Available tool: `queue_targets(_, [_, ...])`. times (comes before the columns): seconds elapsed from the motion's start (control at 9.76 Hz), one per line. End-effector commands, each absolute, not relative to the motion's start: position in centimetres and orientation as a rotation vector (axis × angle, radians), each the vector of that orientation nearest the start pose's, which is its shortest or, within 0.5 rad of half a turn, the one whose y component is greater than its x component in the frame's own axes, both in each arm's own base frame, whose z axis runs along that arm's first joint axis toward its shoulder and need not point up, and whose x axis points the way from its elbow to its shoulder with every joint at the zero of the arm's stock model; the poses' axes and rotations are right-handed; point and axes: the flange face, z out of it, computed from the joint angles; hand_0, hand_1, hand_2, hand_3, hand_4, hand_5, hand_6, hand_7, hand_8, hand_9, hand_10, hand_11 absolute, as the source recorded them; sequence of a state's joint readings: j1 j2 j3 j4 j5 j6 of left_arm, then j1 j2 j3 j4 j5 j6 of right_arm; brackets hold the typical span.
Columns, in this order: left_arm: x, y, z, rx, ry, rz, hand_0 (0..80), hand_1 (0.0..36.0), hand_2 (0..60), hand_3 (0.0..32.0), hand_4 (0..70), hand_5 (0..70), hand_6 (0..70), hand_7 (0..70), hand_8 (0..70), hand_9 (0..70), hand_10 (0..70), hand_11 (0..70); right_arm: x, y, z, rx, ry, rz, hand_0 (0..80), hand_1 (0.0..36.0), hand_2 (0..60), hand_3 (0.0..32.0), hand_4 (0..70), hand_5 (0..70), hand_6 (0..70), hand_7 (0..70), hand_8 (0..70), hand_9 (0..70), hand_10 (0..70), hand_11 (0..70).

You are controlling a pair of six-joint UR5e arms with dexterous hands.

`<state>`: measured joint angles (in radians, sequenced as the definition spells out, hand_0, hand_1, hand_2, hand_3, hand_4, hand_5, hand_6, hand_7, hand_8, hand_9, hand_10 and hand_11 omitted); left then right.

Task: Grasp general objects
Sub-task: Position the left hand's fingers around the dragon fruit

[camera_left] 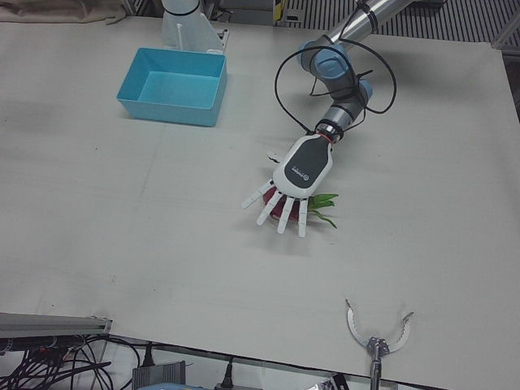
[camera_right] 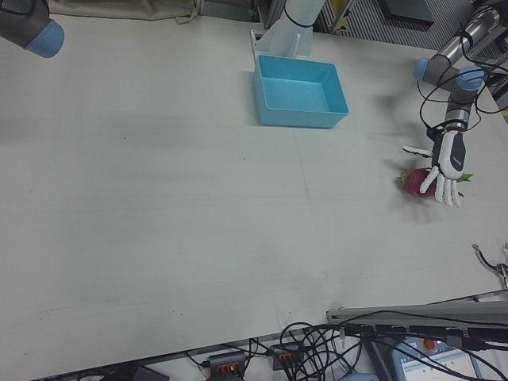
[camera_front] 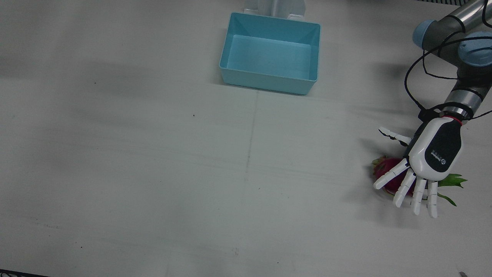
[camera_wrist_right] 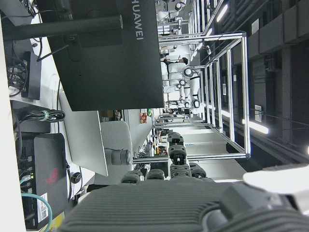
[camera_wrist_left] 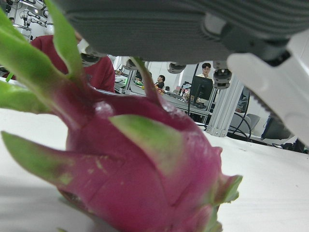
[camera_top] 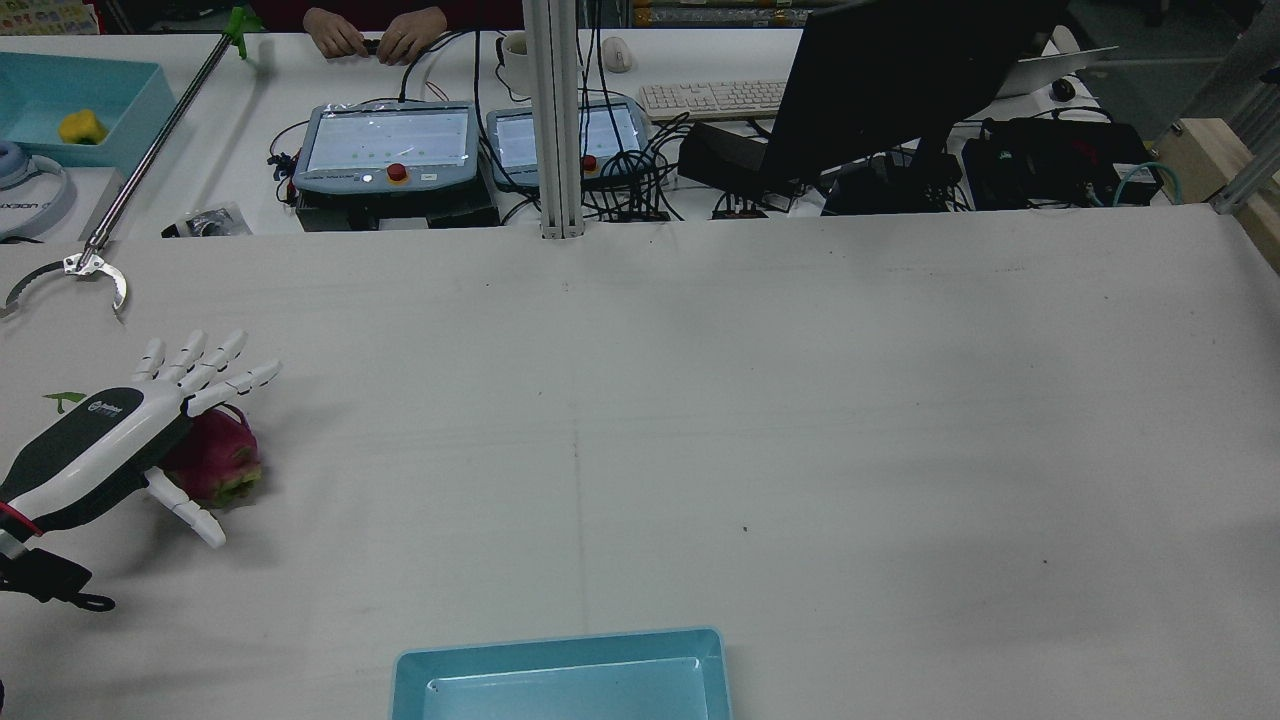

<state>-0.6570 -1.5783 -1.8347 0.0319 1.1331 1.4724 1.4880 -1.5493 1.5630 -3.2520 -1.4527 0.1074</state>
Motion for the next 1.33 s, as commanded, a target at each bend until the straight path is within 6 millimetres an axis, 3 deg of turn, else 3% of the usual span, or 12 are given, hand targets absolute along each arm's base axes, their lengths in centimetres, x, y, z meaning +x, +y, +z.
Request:
queue_targets(0.0, [28.4,-44.1,52.6,0.827,1.727,-0.921,52.0,10.9,0.0,32.0,0.0,0.0,0.0,0.0,0.0,0.0,0.0,0.0,10.4,-50.0,69.1,0.062,2.048,-2.251,0.0,0.0,0.0,0.0,0.0,0.0,0.0,0.0,0.0,0.0,0.0,0.0])
queue_targets(0.51, [29.8,-45.2,51.5,0.833,1.733,-0.917,51.9,10.6,0.0,32.0,0.0,0.6,0.0,0.0,0.0,0.0,0.0,0.0,10.4,-50.0,69.1,0.062,2.048,-2.251,0.0,0.0,0.0,0.0,0.0,0.0,0.0,0.0,0.0,0.0,0.0,0.0])
queue_targets(0.92, [30.4,-45.5,54.7,0.838,1.708,-0.913,51.8,10.7,0.0,32.0,0.0,0.2,0.0,0.0,0.0,0.0,0.0,0.0,10.4,-50.0,69.2,0.061,2.047,-2.253,0.0,0.0,0.0,0.0,0.0,0.0,0.0,0.0,0.0,0.0,0.0,0.0])
queue_targets(1.23, [30.5,-45.6,54.5,0.899,1.695,-0.862,51.8,10.6,0.0,32.0,0.0,0.0,0.0,0.0,0.0,0.0,0.0,0.0,10.4,-50.0,69.1,0.062,2.048,-2.251,0.0,0.0,0.0,0.0,0.0,0.0,0.0,0.0,0.0,0.0,0.0,0.0])
